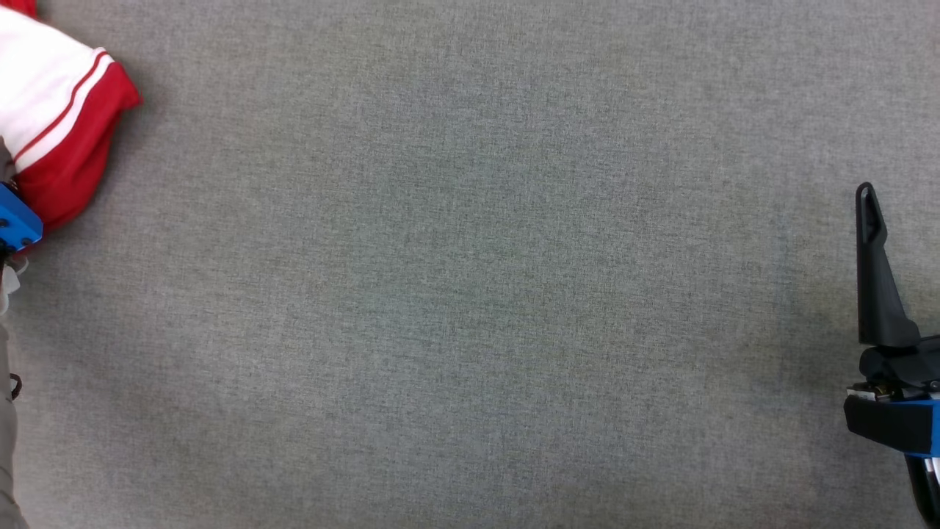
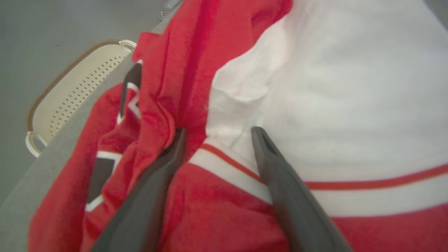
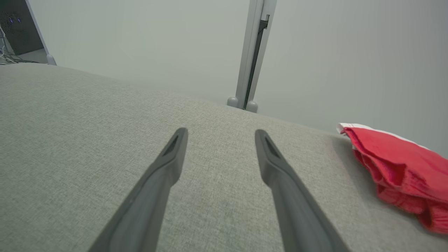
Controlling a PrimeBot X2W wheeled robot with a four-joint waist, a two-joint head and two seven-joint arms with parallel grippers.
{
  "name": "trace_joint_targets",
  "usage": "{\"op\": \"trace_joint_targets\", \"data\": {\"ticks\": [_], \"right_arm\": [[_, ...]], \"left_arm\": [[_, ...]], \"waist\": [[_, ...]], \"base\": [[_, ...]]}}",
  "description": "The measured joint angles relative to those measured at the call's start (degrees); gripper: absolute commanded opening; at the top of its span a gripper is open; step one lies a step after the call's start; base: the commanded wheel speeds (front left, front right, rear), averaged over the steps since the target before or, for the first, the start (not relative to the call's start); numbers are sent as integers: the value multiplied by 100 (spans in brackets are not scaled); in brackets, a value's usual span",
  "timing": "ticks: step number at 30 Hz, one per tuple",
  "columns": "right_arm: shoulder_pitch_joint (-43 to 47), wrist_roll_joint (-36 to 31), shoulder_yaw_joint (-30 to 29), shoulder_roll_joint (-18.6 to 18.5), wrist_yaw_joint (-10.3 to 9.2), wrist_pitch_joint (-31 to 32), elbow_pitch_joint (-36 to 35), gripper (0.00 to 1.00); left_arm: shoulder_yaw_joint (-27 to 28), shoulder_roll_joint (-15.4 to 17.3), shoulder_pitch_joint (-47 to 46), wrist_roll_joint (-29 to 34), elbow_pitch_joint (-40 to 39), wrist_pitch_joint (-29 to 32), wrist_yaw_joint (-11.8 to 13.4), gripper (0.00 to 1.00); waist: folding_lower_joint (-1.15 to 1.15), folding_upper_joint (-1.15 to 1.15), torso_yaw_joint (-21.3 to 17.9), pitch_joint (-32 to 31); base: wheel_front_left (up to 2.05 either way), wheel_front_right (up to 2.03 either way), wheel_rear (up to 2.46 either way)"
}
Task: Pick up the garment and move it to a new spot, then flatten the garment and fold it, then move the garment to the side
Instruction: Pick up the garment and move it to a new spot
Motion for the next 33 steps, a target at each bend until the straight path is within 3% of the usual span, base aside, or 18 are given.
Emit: {"op": "trace_joint_targets", "data": {"ticks": [2,3,4,5,6,15,24,33], "right_arm": [[-1,1,18,2,0,18,9,100],[0,1,34,5,0,18,23,100],[0,1,52,15,0,18,34,100],[1,1,67,25,0,18,48,100],[2,4,77,29,0,15,65,100],[3,85,192,165,0,-149,357,100],[-2,223,352,388,0,-498,929,100],[83,348,500,634,0,-850,1506,100]], "left_arm": [[-25,29,-57,-69,126,280,-9,100],[-45,36,-89,-96,177,439,-11,94],[-60,45,-111,-133,207,578,-26,50],[-87,42,-114,-180,221,664,-26,40],[-130,40,-114,-231,231,727,-26,0],[-642,96,66,-575,-118,525,-32,0],[-1647,311,-168,-857,-1215,-324,-32,0],[-2630,296,-556,-1001,-2684,-665,-32,0]], "waist": [[0,0,-4,-29],[0,0,-6,-50],[0,0,-11,-72],[0,0,-17,-94],[-1,0,-22,-120],[0,0,-131,-467],[0,-1,-349,-1017],[0,-1,-803,-1557]], "base": [[0,0,0],[0,0,0],[0,0,0],[0,0,0],[0,0,0],[0,0,0],[0,0,0],[0,0,0]]}}
